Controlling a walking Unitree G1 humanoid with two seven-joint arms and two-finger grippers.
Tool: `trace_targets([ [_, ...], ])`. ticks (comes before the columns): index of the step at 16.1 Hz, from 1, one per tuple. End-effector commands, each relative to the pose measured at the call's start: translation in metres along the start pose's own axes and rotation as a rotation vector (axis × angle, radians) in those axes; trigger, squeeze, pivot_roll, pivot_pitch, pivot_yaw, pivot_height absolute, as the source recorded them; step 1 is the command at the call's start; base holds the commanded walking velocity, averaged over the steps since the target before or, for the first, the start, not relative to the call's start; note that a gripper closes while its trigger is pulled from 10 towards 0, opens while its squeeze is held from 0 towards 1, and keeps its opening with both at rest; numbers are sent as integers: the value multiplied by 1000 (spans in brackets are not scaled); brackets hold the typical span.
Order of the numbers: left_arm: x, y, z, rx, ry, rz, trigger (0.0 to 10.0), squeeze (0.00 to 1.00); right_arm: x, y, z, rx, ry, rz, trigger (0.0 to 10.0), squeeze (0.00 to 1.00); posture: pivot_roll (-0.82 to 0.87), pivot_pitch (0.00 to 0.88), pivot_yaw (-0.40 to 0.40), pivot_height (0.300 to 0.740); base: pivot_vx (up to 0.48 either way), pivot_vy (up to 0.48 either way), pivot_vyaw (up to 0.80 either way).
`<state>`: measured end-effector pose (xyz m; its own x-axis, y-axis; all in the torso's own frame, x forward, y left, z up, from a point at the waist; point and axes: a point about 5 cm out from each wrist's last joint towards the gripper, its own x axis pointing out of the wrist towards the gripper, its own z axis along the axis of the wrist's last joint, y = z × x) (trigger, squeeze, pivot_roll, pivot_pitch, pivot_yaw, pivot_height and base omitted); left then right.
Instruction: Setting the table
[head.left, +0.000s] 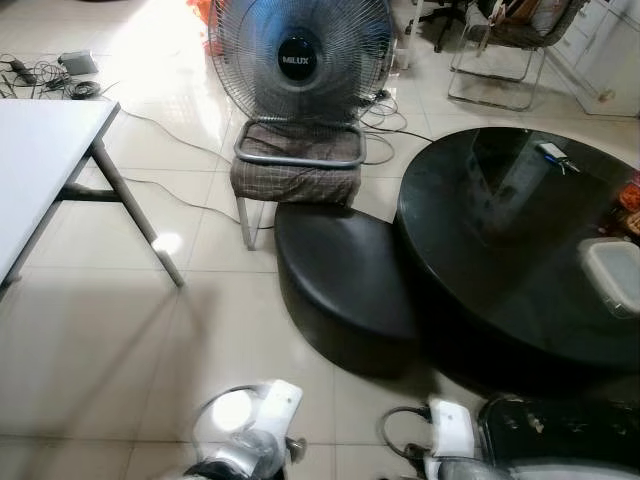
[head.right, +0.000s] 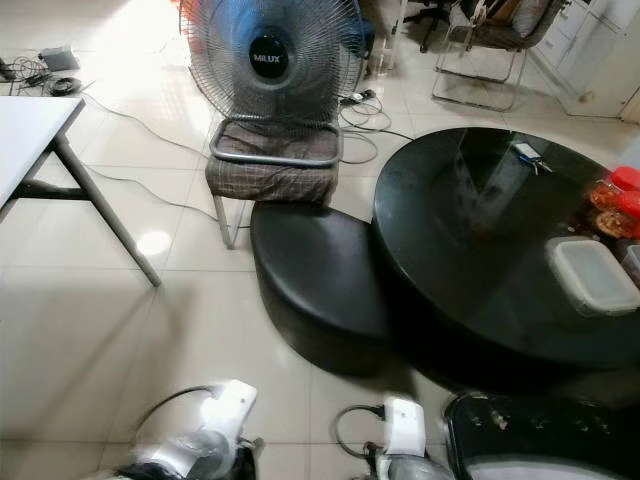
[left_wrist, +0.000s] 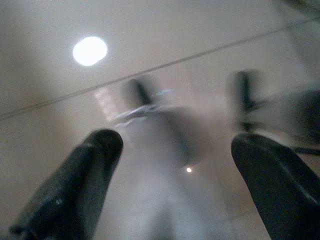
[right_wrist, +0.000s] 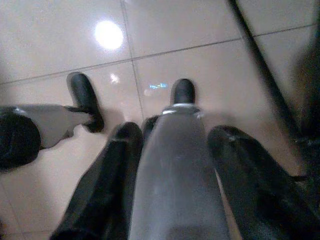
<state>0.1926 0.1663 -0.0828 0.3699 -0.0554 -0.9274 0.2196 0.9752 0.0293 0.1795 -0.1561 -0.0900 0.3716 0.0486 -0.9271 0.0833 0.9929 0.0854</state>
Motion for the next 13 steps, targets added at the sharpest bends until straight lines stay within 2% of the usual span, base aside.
trace_targets([
  [1,-2,16,-3,-49,34,44,10000,0,-1,-7,1,-28,12,-44,10000,0,61,123,-4,740,0,0,0],
  [7,-3,16,4,-40,17,25,10000,0,-1,-1,8,-93,-17,-18,10000,0,61,115,-8,740,0,0,0],
  [8,-3,16,5,-45,6,29,10000,0,-1,-1,12,-78,-47,-21,10000,0,60,112,-10,740,0,0,0],
  [9,-4,20,11,-45,-46,42,10000,0,-2,-3,23,-77,-101,-41,10000,0,58,109,-9,740,0,0,0],
  [10,-7,30,29,10,-160,105,10000,153,-6,-7,49,-170,-226,-96,10000,0,52,107,-8,740,0,0,0],
  [11,-7,30,29,10,-160,105,10000,153,-6,-7,49,-170,-226,-96,10000,0,52,107,-8,740,0,0,0],
  [12,-18,44,60,-21,-356,107,10000,1000,-19,0,94,-219,-438,-75,10000,0,51,99,-9,740,0,0,0],
  [13,-21,47,67,-46,-399,96,10000,1000,-23,2,103,-213,-481,-66,10000,0,51,99,-9,740,0,0,0],
])
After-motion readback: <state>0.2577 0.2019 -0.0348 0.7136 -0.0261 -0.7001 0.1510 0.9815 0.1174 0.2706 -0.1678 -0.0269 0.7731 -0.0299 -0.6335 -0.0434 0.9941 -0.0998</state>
